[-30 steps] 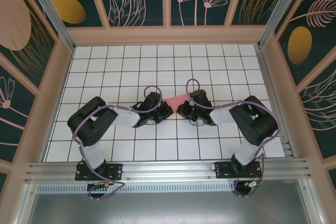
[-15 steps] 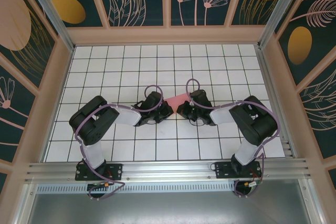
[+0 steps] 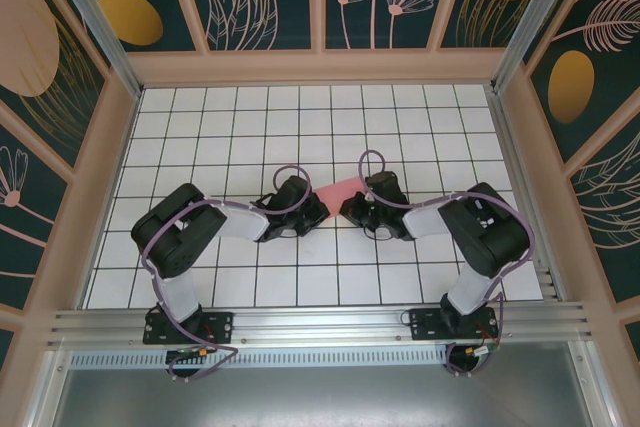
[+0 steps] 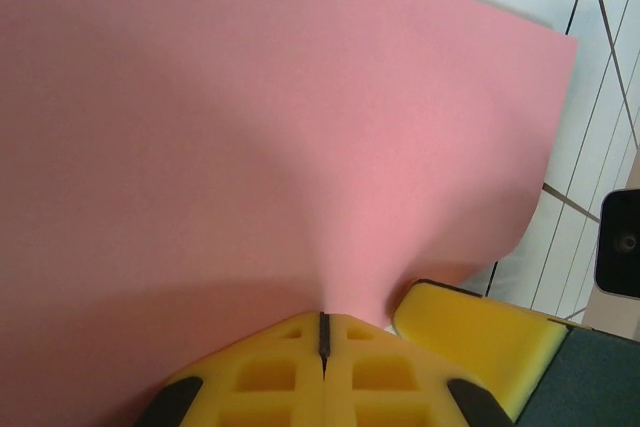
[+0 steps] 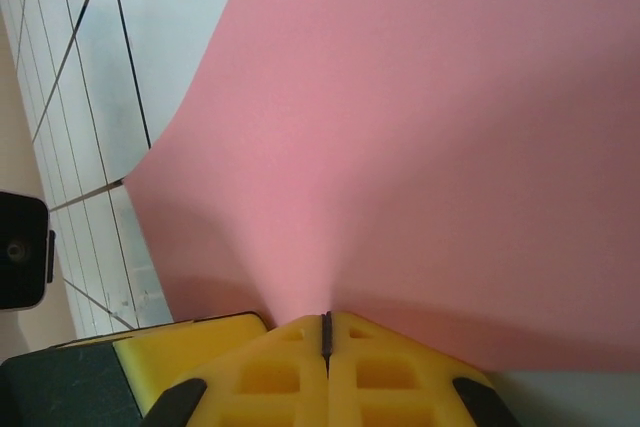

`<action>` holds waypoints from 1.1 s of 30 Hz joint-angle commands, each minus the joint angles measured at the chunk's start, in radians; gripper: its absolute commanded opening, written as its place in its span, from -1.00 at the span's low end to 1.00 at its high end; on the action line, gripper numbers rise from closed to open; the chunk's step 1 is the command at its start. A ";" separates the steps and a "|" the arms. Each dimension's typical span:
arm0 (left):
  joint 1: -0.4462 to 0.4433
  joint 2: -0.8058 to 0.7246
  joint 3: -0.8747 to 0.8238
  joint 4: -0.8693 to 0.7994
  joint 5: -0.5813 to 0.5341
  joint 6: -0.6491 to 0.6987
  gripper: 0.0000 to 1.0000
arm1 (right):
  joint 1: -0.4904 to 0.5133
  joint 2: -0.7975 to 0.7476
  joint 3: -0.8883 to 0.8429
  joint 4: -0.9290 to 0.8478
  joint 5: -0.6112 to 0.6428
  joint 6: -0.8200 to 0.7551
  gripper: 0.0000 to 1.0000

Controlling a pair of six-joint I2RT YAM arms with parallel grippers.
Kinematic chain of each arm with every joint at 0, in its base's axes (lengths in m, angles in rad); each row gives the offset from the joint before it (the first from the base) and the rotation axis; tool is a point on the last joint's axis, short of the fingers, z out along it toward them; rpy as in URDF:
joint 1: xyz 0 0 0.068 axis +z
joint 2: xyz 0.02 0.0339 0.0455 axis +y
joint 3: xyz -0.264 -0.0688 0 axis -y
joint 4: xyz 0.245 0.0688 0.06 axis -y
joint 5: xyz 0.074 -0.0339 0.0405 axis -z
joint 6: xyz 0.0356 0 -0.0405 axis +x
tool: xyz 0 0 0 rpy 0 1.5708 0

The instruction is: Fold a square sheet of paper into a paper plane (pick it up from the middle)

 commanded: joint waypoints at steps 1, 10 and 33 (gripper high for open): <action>0.000 0.007 -0.055 -0.129 -0.037 -0.040 -1.00 | -0.073 -0.030 -0.057 -0.016 0.037 -0.030 -1.00; 0.000 0.009 -0.055 -0.134 -0.036 -0.038 -1.00 | -0.256 -0.110 -0.071 -0.098 0.035 -0.124 -1.00; 0.000 0.038 0.155 -0.394 -0.151 0.446 -1.00 | -0.058 -0.017 0.081 -0.089 0.009 -0.062 -1.00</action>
